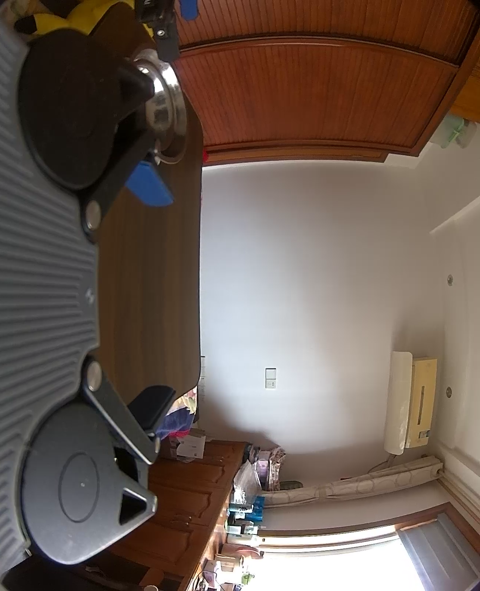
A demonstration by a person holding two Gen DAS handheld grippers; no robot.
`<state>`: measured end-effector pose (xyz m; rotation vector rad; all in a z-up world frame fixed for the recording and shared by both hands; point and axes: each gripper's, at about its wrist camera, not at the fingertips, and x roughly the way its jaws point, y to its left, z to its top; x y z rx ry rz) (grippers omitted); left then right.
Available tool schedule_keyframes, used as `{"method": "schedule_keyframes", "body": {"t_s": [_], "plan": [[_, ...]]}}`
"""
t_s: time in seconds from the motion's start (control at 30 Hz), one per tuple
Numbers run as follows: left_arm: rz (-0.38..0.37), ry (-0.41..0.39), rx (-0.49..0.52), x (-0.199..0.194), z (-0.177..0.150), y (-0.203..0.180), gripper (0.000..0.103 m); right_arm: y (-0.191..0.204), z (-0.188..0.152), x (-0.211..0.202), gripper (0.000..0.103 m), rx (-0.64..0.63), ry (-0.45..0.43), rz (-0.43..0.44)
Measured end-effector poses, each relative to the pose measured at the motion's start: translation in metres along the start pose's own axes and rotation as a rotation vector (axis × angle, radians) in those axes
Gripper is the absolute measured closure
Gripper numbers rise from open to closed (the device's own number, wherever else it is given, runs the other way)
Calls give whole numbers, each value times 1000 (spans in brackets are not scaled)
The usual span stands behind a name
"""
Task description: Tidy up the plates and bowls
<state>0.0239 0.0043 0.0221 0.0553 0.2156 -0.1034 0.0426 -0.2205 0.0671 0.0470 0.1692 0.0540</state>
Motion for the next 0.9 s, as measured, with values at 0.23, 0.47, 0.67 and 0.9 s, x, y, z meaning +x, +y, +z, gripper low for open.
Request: {"method": "schedule_keyframes", "body": {"t_s": [0.23, 0.47, 0.67, 0.9], "plan": [[-1, 1, 1, 0, 0, 0, 0, 0, 0, -1, 0, -1, -2, 3], [-4, 2, 0, 1, 0, 0, 0, 1, -2, -1, 0, -1, 2, 2], [-5, 4, 0, 1, -1, 0, 0, 1, -3, -1, 0, -3, 5, 4], [-3, 2, -3, 2, -2, 2, 0, 1, -3, 0, 0, -5, 10, 5]]}}
